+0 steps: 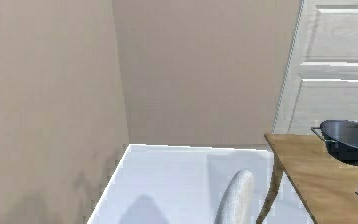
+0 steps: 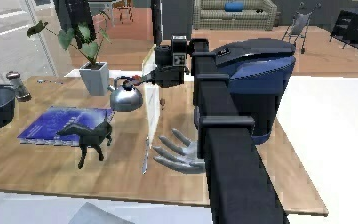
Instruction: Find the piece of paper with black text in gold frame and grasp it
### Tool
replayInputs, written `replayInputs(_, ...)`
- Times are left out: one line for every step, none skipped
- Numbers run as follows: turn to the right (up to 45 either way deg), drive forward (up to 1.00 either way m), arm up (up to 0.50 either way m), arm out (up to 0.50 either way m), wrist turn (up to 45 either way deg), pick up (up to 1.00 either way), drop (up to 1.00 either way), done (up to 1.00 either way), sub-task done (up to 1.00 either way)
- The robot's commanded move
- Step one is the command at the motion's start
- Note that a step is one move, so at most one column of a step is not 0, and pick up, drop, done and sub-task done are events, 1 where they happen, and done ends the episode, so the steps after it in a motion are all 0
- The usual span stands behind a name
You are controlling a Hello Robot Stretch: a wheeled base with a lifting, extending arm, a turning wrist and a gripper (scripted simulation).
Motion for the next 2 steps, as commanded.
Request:
replayInputs(0.0,0.0,0.0,0.0,0.0,1.0,0.0,0.0,0.0)
replayInputs(0.0,0.0,0.0,0.0,0.0,0.0,0.0,1.0,0.0)
